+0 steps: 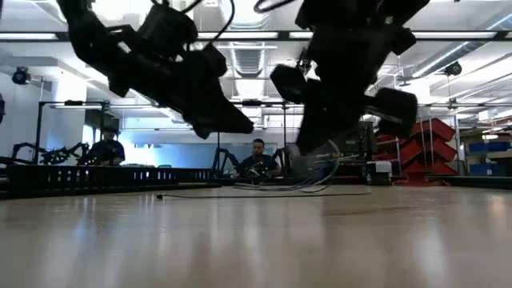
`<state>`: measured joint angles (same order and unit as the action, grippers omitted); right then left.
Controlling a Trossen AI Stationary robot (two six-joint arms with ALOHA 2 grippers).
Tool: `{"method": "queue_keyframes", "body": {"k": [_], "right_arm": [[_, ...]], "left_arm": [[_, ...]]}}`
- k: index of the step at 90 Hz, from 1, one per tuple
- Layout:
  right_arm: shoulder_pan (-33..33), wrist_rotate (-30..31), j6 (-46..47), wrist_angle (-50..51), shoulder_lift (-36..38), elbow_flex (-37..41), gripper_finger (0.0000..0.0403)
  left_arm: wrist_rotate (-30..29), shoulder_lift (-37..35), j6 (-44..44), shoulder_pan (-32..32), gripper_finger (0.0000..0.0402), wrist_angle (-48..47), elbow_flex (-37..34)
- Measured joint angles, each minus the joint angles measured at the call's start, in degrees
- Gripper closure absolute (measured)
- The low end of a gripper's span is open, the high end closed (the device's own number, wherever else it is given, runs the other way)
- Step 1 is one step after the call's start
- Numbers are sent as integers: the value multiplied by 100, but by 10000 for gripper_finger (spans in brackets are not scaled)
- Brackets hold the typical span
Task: Ziptie cables
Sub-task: Wrap the cable wires together using a black zip tie
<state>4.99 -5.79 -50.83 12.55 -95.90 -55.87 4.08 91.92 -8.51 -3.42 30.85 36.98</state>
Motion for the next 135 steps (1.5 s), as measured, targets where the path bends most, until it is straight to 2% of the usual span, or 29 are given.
{"method": "queue_keyframes", "body": {"k": [12,18,30,42,54,68,84,90,97,102,108,115,122,135], "right_arm": [[79,-741,232,7,-2,1,397],[126,-969,654,5,-32,1,396],[151,-967,1695,25,-36,10,388],[154,-971,3126,26,-52,14,372],[165,-973,3350,16,-52,17,354],[167,-958,3902,-179,-52,7,312],[150,-921,4237,374,67,-328,243],[140,-656,4340,740,119,-548,225],[122,307,4415,1038,118,-737,214],[77,1017,4350,1043,118,-764,213],[-46,1284,4110,974,60,-766,220],[-255,1190,4047,821,-65,-726,236],[-528,840,4033,572,-293,-718,259],[-974,482,4035,222,-895,-851,323]], "left_arm": [[0,338,-2,0,326,-2,264],[0,472,16,0,326,-3,411],[-2,597,197,0,326,-92,620],[-131,554,432,-7,326,-116,729],[-162,417,525,-7,326,-156,777],[-165,350,544,-7,326,-228,764],[-207,285,555,-7,326,-581,833],[-210,177,567,-10,326,-953,846],[-215,-53,615,-11,326,-1492,877],[-214,-289,606,-11,326,-2105,912],[-214,-646,456,-11,326,-2930,921],[-214,-1092,87,13,326,-3807,846],[-215,-1540,-323,32,326,-4191,638],[-309,-2174,-725,39,326,-3877,101]]}}
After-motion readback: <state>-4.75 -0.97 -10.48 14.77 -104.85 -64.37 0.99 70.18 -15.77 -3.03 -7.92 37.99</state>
